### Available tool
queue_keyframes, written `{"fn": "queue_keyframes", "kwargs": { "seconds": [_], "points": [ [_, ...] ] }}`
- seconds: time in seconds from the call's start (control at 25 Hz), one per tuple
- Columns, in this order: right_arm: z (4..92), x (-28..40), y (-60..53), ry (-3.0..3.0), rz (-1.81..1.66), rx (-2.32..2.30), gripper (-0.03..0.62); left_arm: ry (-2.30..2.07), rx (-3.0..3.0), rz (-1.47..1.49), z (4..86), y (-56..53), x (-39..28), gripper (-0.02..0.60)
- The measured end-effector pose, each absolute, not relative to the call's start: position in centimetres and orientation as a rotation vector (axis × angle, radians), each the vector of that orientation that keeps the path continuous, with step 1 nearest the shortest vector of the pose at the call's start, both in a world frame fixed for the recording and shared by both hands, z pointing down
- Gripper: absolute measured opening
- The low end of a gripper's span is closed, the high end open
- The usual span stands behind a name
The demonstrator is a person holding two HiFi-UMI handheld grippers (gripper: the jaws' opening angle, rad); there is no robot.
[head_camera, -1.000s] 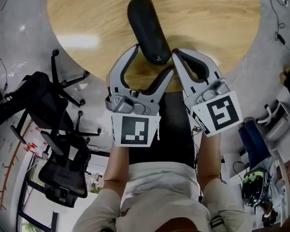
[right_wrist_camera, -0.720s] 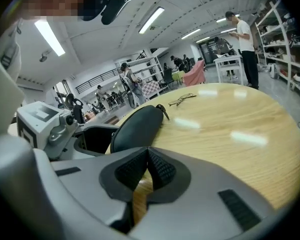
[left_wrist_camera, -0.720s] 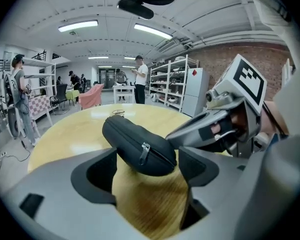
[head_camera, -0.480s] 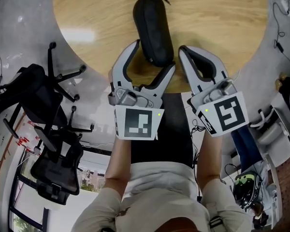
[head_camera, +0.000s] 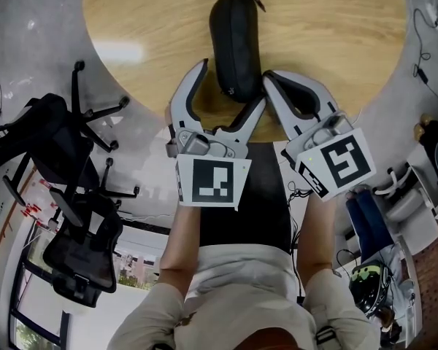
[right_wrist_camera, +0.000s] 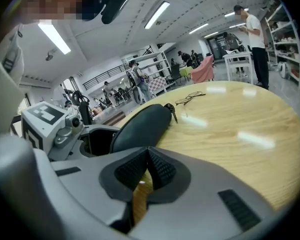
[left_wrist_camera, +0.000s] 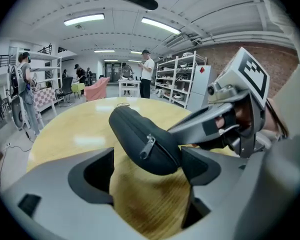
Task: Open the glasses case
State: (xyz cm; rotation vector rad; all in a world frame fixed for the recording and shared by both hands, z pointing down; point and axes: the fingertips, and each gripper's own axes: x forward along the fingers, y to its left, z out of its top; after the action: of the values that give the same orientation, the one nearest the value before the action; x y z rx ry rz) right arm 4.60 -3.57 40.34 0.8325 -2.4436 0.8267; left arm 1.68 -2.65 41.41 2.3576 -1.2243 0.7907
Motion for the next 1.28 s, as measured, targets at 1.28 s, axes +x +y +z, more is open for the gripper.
{"fn": "queue_keyframes", "kwargs": {
  "seconds": [1.28],
  "points": [
    [30.5, -1.6, -1.4, -2.604, 0.311, 0.541, 0.093, -1.095, 2.595, 0.896, 37.3, -1.6, 0.8, 0.359]
  ]
}}
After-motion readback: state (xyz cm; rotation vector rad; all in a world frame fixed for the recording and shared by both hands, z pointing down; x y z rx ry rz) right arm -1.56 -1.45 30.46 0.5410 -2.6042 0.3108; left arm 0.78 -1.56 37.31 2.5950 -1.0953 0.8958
